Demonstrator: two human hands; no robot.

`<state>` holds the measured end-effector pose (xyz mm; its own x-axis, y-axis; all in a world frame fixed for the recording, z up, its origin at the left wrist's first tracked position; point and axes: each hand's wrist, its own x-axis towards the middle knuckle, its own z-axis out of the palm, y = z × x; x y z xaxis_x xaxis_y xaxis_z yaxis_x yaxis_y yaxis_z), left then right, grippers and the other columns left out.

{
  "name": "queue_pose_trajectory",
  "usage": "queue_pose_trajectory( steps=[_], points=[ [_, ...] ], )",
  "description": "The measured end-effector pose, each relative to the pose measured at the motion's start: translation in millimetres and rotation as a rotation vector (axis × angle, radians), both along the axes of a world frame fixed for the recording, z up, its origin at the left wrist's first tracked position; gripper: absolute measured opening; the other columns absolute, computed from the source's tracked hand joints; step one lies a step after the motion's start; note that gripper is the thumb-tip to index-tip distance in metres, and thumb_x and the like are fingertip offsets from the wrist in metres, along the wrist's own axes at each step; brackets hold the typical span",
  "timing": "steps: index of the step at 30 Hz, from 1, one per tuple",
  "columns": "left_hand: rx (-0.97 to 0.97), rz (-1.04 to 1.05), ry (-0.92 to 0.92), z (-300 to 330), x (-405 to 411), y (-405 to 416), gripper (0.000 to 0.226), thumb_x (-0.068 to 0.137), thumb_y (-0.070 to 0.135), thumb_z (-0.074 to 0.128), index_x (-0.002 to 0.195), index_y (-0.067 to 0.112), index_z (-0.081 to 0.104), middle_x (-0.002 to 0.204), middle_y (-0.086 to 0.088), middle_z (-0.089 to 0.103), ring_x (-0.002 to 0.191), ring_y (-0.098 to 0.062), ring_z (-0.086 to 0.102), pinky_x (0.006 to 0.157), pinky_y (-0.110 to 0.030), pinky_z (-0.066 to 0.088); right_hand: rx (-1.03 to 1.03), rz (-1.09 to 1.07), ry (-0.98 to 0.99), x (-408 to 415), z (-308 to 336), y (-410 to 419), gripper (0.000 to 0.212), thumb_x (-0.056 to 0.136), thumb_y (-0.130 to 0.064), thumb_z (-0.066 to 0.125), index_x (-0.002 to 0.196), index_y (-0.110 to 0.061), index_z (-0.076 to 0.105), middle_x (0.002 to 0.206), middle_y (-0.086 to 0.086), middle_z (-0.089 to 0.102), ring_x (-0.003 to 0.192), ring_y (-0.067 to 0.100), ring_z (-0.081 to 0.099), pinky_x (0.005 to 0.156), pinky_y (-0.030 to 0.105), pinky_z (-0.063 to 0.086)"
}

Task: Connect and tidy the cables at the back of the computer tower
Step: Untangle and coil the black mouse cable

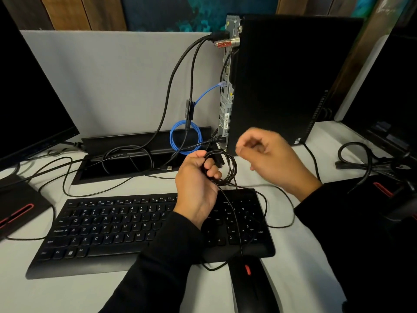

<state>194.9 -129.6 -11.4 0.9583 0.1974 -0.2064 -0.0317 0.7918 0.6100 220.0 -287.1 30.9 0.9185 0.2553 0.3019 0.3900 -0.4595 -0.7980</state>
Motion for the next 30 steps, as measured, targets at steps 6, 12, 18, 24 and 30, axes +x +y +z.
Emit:
queue_pose_trajectory(
  steps=[6,12,18,24,30],
  points=[
    [0.121,-0.223,-0.164,13.4,-15.8,-9.3,0.03,0.09,0.0,0.028,0.086,0.014,0.055,0.06,-0.001,0.026,0.05,-0.011,0.023,0.042,-0.022,0.026,0.343,0.252,0.588,4.5,-19.7,-0.7,0.031,0.105,-0.02,0.055,0.134,-0.023,0.064,0.118,0.028,0.065,0.094,0.038,0.058,0.085,0.056,0.05],
    [0.409,-0.273,-0.173,20.6,-18.7,-5.2,0.027,0.098,0.0,0.033,0.095,0.015,0.056,0.062,-0.001,0.038,0.052,-0.011,0.025,0.039,-0.02,0.022,-0.102,0.06,0.076,16.1,-20.0,-15.0,0.013,0.099,-0.019,0.068,0.097,-0.018,0.081,0.086,0.01,0.075,0.082,0.02,0.068,0.081,0.039,0.053],
    [0.467,-0.235,-0.074,10.9,-14.2,0.5,0.024,0.102,-0.001,0.04,0.102,0.012,0.06,0.071,-0.004,0.052,0.049,-0.008,0.032,0.04,-0.019,0.028,-0.265,-0.628,-0.234,34.1,-38.0,-55.1,0.017,0.099,-0.022,0.067,0.091,-0.012,0.078,0.087,0.008,0.072,0.077,0.023,0.062,0.07,0.025,0.041],
    [0.449,-0.271,-0.008,3.9,-11.6,10.4,0.025,0.103,-0.001,0.04,0.111,0.008,0.062,0.074,-0.006,0.056,0.05,-0.009,0.031,0.04,-0.019,0.029,-0.047,-0.955,-0.217,45.3,-39.6,-108.0,0.019,0.097,-0.019,0.065,0.097,-0.005,0.078,0.089,0.016,0.076,0.083,0.034,0.07,0.078,0.033,0.053],
    [0.429,-0.271,0.008,-2.7,-8.7,12.3,0.028,0.104,-0.001,0.039,0.111,0.007,0.065,0.077,-0.005,0.052,0.049,-0.007,0.032,0.041,-0.019,0.031,-0.24,-0.767,-0.083,47.8,-58.6,-95.9,0.013,0.093,-0.014,0.067,0.094,-0.015,0.08,0.096,0.012,0.076,0.09,0.032,0.068,0.083,0.028,0.05]
  ],
)
